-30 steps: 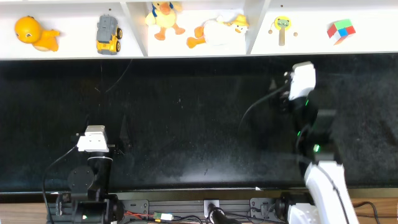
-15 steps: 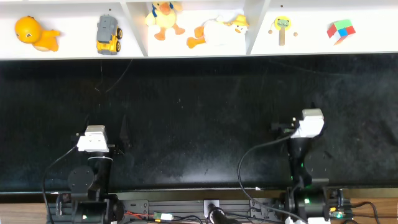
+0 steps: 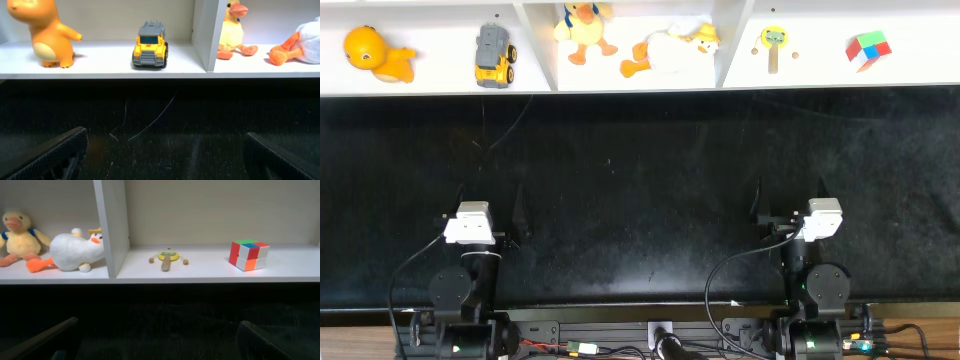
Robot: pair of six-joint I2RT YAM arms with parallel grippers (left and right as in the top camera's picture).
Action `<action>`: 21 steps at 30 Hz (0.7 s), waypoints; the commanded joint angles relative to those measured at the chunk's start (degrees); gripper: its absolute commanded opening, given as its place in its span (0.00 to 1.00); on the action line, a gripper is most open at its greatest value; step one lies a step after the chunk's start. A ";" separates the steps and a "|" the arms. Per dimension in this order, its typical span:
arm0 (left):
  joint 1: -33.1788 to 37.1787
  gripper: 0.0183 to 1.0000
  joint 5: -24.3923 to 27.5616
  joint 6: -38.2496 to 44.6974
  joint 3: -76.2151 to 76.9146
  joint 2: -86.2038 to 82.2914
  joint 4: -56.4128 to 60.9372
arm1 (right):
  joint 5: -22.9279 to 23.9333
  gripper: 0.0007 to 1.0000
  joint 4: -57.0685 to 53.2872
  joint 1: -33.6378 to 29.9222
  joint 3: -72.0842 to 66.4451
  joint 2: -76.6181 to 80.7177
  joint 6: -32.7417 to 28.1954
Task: Store Toys
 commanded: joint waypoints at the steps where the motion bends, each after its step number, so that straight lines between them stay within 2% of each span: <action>1: -0.31 1.00 -0.26 -0.59 -0.07 -0.70 -0.31 | 0.22 1.00 0.07 -0.22 -0.79 -0.70 0.42; 21: -0.31 1.00 -0.28 -0.57 -0.07 -0.70 -0.31 | 0.20 0.99 0.00 -1.09 -0.79 -0.61 0.42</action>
